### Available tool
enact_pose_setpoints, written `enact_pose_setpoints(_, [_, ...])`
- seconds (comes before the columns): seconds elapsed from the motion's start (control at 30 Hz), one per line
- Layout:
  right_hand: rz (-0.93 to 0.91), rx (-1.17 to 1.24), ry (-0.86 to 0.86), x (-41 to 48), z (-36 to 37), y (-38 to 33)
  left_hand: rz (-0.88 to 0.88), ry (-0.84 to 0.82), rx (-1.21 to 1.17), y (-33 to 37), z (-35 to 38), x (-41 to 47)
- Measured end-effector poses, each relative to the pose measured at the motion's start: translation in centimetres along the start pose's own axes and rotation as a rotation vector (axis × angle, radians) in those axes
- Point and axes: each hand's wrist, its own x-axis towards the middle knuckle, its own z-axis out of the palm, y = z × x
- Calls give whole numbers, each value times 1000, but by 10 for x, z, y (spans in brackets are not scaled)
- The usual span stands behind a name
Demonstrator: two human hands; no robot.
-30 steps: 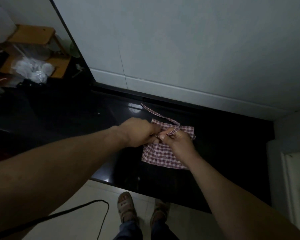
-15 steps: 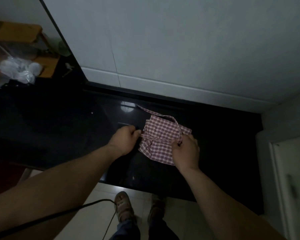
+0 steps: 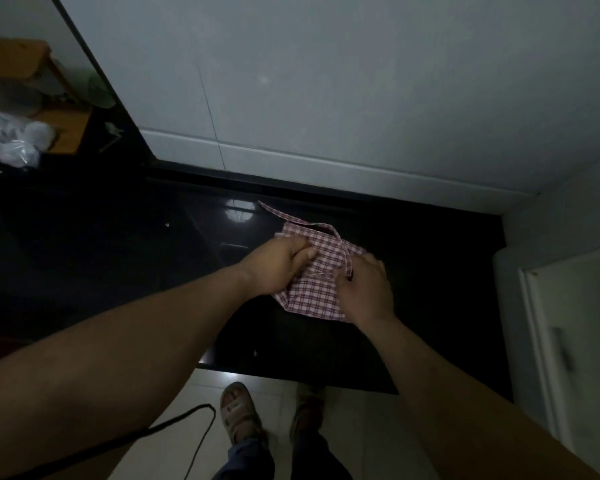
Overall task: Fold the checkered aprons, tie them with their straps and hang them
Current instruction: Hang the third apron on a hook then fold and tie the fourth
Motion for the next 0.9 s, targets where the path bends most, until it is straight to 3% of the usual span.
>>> enact_pose_setpoints(0.33, [209, 288, -65, 4, -10, 9, 79, -66, 179, -14, 4, -1])
enact_pose_setpoints(0.5, [-99, -17, 66, 8, -32, -26, 115, -159, 381, -9, 11, 4])
enact_pose_setpoints(0.6, [-163, 320, -167, 11, -39, -53, 67, -90, 421, -6, 14, 4])
enact_pose_setpoints(0.73, [56, 637, -247, 10, -33, -44, -14, -55, 374, -6, 20, 6])
enact_pose_setpoints(0.9, [35, 562, -308, 7, -21, -25, -10, -74, 366, -11, 20, 8])
